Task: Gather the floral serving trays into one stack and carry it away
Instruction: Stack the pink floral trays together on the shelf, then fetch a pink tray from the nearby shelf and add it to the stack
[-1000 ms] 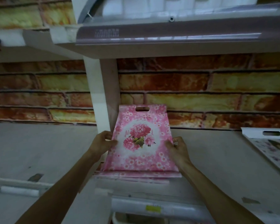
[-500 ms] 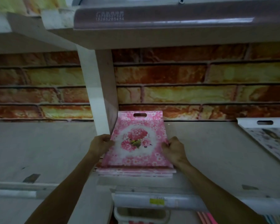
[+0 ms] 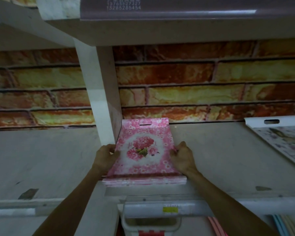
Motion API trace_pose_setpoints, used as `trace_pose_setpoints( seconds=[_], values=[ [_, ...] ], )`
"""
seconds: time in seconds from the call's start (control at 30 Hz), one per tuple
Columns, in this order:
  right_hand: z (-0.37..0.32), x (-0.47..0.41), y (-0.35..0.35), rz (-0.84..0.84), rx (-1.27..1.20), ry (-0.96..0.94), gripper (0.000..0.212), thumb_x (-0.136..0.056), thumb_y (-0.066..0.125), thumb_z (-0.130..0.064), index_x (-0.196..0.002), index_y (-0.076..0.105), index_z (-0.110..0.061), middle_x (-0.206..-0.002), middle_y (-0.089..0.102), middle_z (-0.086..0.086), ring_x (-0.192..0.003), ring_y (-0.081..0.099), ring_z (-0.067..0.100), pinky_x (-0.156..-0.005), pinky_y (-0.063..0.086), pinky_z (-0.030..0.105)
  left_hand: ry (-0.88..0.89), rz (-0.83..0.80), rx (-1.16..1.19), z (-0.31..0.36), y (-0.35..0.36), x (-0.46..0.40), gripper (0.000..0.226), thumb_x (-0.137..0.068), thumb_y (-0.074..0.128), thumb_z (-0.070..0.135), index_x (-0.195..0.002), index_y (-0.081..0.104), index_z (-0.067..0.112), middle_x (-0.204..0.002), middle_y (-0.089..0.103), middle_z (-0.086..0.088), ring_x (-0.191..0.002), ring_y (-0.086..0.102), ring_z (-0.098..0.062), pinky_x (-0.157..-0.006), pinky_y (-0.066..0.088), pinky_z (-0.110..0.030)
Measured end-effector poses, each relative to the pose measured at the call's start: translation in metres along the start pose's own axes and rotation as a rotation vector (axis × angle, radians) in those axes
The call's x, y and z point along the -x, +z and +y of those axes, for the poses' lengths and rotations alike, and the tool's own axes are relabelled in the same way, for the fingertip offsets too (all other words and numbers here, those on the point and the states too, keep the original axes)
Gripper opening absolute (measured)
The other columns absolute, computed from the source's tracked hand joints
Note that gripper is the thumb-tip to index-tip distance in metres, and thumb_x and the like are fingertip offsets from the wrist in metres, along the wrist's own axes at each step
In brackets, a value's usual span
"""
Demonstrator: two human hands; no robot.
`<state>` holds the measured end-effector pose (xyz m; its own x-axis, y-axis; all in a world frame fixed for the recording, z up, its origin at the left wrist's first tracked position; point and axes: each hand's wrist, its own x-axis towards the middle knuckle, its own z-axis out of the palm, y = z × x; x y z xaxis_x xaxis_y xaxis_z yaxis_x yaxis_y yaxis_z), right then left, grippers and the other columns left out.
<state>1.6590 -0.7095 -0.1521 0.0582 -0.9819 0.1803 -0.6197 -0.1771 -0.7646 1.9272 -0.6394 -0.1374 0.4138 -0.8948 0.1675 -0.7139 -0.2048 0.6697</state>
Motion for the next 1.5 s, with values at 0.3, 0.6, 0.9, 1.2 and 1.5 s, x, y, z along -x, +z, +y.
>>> trace_pose_setpoints(
  seconds=[0.3,0.6,0.9,1.2,1.5],
  values=[
    [0.005,0.002,-0.027,-0.031,-0.185,0.057,0.02,-0.094,0.059,-0.034,-0.091,0.058,-0.015,-0.081,0.06,-0.007,-0.077,0.057,0.01,-0.058,0.037,0.013,0.104,0.12,0.187,0.018,-0.013,0.006,0.011,-0.091,0.062,0.016,-0.101,0.067,0.016,-0.096,0.069,-0.006,-0.072,0.065,-0.022,-0.066,0.048,-0.027],
    [0.004,0.025,-0.153,0.188,-0.44,-0.149,0.028,-0.096,0.06,-0.027,-0.073,0.052,-0.013,-0.059,0.054,-0.001,-0.047,0.048,0.004,-0.051,0.041,0.017,0.335,-0.075,0.554,0.126,0.017,0.049,0.012,-0.095,0.058,0.015,-0.095,0.07,0.016,-0.057,0.062,0.004,-0.044,0.051,-0.008,-0.052,0.045,-0.023],
    [0.058,0.074,-0.325,0.399,-0.452,-0.221,0.031,-0.096,0.06,-0.027,-0.08,0.056,-0.002,-0.055,0.054,0.0,-0.048,0.048,0.01,-0.051,0.04,0.023,0.573,-0.257,0.714,0.267,0.102,0.103,0.018,-0.094,0.055,0.001,-0.092,0.069,0.011,-0.064,0.064,-0.004,-0.051,0.055,-0.012,-0.047,0.043,-0.022],
    [0.146,0.151,-0.488,0.637,-0.357,-0.153,0.032,-0.097,0.059,-0.023,-0.077,0.054,0.002,-0.052,0.053,0.0,-0.047,0.045,0.013,-0.051,0.04,0.029,0.694,-0.508,0.798,0.417,0.207,0.178,0.014,-0.094,0.057,0.007,-0.094,0.069,0.014,-0.066,0.063,-0.01,-0.056,0.056,-0.024,-0.054,0.045,-0.034],
    [0.214,0.199,-0.622,0.767,-0.293,-0.057,0.039,-0.098,0.057,-0.025,-0.086,0.052,0.012,-0.055,0.051,0.009,-0.05,0.043,0.02,-0.047,0.037,0.03,0.823,-0.738,0.836,0.533,0.294,0.259,0.024,-0.095,0.057,0.007,-0.092,0.07,0.027,-0.068,0.064,-0.012,-0.058,0.058,-0.023,-0.058,0.047,-0.031]
  ],
)
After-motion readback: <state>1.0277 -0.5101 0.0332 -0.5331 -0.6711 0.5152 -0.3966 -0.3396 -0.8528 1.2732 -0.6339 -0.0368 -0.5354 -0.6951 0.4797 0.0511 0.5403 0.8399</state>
